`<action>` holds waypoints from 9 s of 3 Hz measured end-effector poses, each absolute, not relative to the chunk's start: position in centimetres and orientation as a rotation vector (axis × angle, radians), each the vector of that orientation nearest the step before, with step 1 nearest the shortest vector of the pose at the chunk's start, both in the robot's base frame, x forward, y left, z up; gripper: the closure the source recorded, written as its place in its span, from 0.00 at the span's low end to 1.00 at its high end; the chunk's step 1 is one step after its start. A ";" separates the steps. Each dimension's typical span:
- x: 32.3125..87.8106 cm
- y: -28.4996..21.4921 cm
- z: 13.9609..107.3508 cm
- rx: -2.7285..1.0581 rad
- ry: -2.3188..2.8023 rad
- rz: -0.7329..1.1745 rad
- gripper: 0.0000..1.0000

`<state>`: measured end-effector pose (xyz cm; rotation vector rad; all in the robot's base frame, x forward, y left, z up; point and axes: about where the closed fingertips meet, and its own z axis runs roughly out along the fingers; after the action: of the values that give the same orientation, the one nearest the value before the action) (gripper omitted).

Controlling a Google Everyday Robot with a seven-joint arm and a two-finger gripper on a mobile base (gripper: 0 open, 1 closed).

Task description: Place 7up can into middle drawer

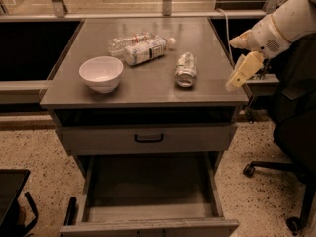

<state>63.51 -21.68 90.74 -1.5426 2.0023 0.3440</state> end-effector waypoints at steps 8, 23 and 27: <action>72.7 -8.7 85.3 -1.636 1.853 0.479 0.00; 47.0 -15.8 86.4 -1.408 1.722 0.444 1.00; 50.0 -17.7 66.4 -1.401 1.940 0.298 1.00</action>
Offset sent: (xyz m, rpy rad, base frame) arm 0.0325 0.1146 -0.0686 -0.1291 0.1842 0.2445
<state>50.03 -17.68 66.43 -1.4013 1.9397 0.2979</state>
